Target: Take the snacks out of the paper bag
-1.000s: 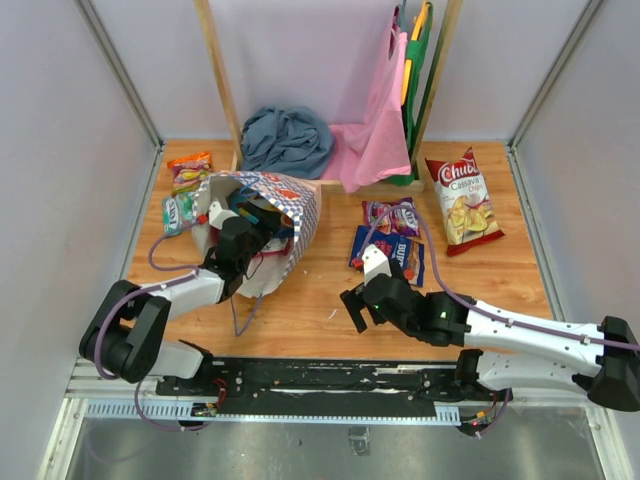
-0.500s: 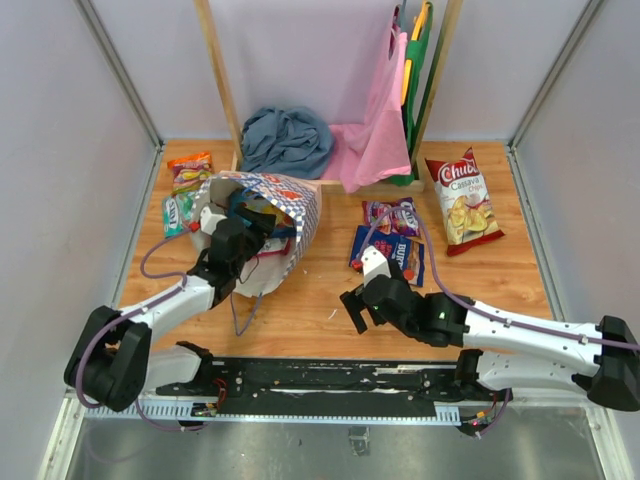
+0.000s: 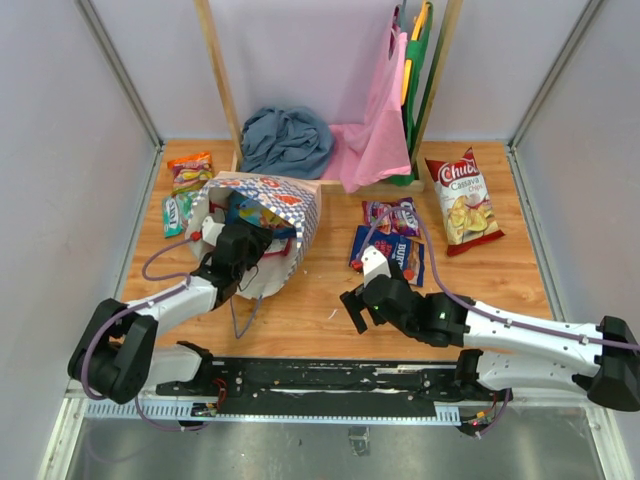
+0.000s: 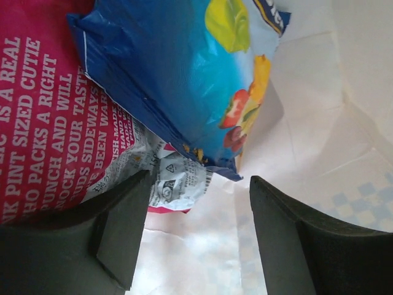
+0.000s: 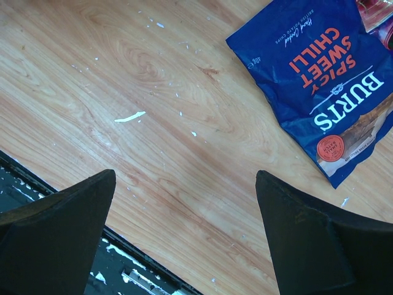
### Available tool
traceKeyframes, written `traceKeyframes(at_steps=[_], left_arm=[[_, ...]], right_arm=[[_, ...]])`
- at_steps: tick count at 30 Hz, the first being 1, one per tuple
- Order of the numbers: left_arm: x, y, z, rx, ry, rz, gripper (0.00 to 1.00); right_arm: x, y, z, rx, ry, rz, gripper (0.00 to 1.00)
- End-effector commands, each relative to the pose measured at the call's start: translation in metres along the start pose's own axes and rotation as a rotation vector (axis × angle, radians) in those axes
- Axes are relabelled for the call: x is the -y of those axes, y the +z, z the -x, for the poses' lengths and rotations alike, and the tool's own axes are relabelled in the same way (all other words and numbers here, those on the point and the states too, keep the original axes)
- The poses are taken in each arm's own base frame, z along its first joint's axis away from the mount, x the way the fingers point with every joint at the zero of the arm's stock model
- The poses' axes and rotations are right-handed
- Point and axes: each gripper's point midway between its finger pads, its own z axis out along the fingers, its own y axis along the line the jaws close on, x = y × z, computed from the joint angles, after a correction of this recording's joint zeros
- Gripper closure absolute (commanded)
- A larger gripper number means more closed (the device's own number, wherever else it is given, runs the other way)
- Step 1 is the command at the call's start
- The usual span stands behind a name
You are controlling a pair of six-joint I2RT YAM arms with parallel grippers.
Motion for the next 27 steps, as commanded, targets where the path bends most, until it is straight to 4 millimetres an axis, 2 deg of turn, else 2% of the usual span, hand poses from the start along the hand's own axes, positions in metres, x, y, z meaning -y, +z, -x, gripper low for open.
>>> traceKeyframes(at_steps=[1,6,12,20,27], left_arm=[[0.006,0.008,0.01,0.05,-0.016,-0.002,0.31],[0.017,0.016,0.016,0.08,-0.006,-0.021,0.39],[0.021,0.03,0.021,0.113,0.014,-0.004,0.41],[0.016,0.042,0.023,0.148,0.008,0.02,0.41],[0.002,0.049,0.012,0.119,-0.001,0.055,0.41]], right_arm=[[0.007,0.001,0.0,0.008,0.013,-0.024,0.02],[0.008,0.003,-0.002,-0.001,0.003,-0.03,0.02],[0.009,0.006,-0.005,-0.013,-0.016,-0.043,0.02],[0.012,0.007,-0.006,-0.017,-0.03,-0.057,0.02],[0.01,0.01,-0.006,-0.024,-0.035,-0.055,0.02]])
